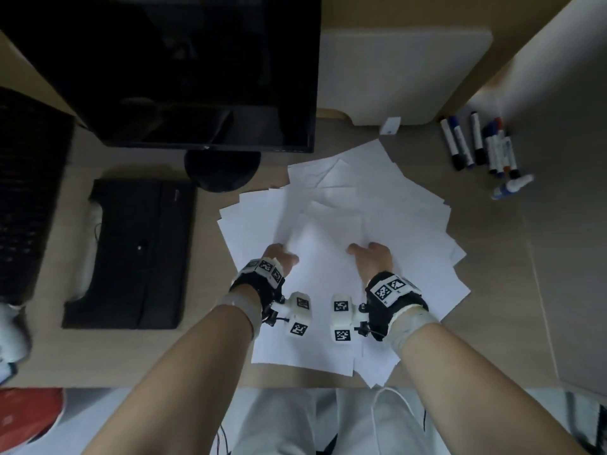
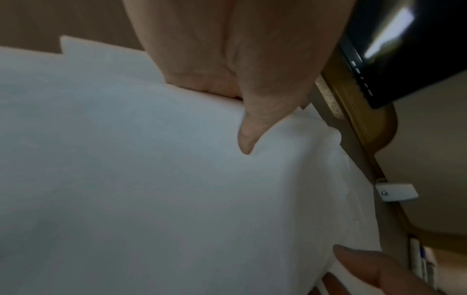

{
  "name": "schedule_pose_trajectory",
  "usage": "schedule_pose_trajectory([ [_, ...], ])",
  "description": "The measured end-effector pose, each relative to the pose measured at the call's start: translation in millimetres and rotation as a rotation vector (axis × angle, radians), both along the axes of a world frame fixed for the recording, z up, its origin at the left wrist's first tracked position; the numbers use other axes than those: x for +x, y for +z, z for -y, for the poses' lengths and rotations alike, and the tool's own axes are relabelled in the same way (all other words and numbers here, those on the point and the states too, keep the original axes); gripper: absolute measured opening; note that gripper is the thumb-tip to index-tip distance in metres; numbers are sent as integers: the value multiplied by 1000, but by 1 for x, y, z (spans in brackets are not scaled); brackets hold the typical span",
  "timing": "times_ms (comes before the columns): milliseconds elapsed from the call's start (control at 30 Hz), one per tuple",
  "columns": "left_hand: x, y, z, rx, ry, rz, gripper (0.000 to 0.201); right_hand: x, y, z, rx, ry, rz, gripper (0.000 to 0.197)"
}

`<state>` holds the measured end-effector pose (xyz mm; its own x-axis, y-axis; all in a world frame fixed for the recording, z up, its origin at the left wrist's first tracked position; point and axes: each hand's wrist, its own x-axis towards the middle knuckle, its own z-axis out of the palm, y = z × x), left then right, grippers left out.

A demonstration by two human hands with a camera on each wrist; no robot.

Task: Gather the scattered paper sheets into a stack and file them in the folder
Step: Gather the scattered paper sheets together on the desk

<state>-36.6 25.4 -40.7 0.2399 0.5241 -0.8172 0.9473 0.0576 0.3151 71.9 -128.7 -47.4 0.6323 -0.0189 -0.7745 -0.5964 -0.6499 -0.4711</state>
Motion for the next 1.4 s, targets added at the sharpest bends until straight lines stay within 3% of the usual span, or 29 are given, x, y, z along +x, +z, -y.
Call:
schedule_pose_trajectory([
  [133, -8, 3, 6, 21, 166, 96, 39, 1, 7, 10, 29, 122, -103, 69],
  [233, -2, 7, 14, 65, 241, 161, 41, 7, 7, 18, -1, 211, -167, 80],
  [300, 12, 14, 23, 96, 207, 151, 45, 16, 8, 24, -17, 234, -159, 69],
  [400, 34, 19, 45, 139, 32, -9, 56, 36, 6, 46, -53, 191, -95, 50],
  [500, 57, 21, 71, 158, -44, -21, 50, 60, 8, 75, -109, 110, -56, 44],
  [600, 72, 22, 84, 169, -60, -10, 54, 74, 7, 98, -171, 72, 2, 60],
  [667, 74, 26, 83, 195, -15, -56, 62, 73, 4, 104, -102, 82, -15, 67],
  [700, 71, 26, 80, 203, -2, -85, 64, 71, 2, 104, -47, 84, -26, 62],
  [800, 60, 29, 67, 175, -36, -143, 64, 62, -1, 92, 7, 158, 17, 15],
  [933, 28, 25, 33, 170, 17, -181, 70, 40, 8, 56, -67, 243, 38, 40],
  [1133, -9, 15, -22, 69, 153, -98, 86, -6, 7, -17, -109, 366, 108, 47],
  [1233, -13, 5, -39, -63, 199, -31, 113, -28, 10, -46, -111, 293, 66, 66],
  [1400, -20, -2, -62, -73, 148, -75, 89, -37, 11, -62, -262, 224, 12, 73],
])
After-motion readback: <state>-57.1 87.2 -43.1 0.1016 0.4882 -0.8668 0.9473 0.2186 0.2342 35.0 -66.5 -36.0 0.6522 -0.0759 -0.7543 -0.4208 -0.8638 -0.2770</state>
